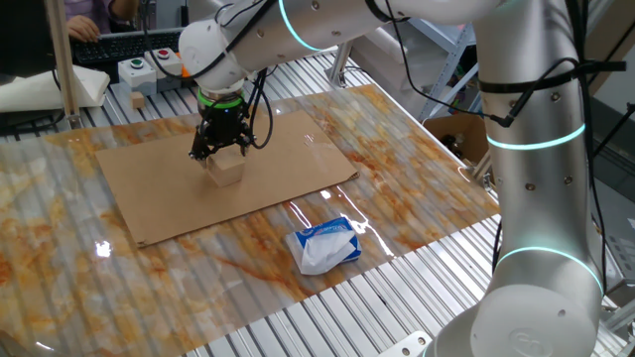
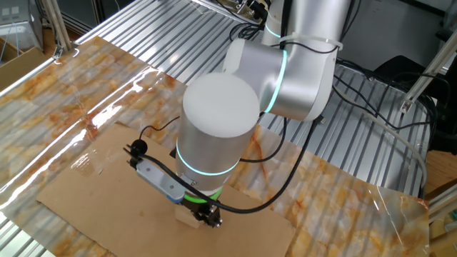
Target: Hold a small block with the gripper and sweep it from left to right on the table
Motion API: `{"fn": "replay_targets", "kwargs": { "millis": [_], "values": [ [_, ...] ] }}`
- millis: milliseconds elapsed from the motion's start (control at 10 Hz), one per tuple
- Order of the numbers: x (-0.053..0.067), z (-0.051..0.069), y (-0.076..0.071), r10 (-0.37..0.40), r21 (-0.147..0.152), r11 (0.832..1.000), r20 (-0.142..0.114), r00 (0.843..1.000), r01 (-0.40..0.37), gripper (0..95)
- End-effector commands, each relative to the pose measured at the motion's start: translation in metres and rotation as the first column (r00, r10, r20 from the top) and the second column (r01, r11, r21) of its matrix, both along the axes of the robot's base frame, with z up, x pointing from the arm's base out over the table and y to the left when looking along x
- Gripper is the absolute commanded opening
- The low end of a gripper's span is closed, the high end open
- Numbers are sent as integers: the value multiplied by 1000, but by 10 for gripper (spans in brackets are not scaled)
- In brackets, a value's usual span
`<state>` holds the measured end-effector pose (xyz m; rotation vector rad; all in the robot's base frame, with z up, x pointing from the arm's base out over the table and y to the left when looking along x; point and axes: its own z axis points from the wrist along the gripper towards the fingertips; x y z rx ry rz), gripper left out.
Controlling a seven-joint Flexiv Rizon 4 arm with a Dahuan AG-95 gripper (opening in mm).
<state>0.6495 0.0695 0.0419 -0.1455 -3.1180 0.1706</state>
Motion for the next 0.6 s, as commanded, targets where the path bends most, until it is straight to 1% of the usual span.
{"fn": "replay_targets", "kwargs": {
  "millis": [100, 200, 300, 400, 500, 600],
  "values": [
    [-10, 36, -6, -60, -14, 998, 19, 998, 60, 950],
    [-17, 55, -12, -73, -15, 997, 18, 997, 73, 950],
    [-24, 77, -21, -119, -18, 993, 26, 993, 120, 950],
    [-26, 82, -24, -136, -18, 990, 29, 990, 137, 950],
    [-33, 100, -36, -185, -21, 982, 42, 982, 186, 950],
    [-38, 111, -45, -182, -29, 983, 41, 982, 184, 950]
  ]
}}
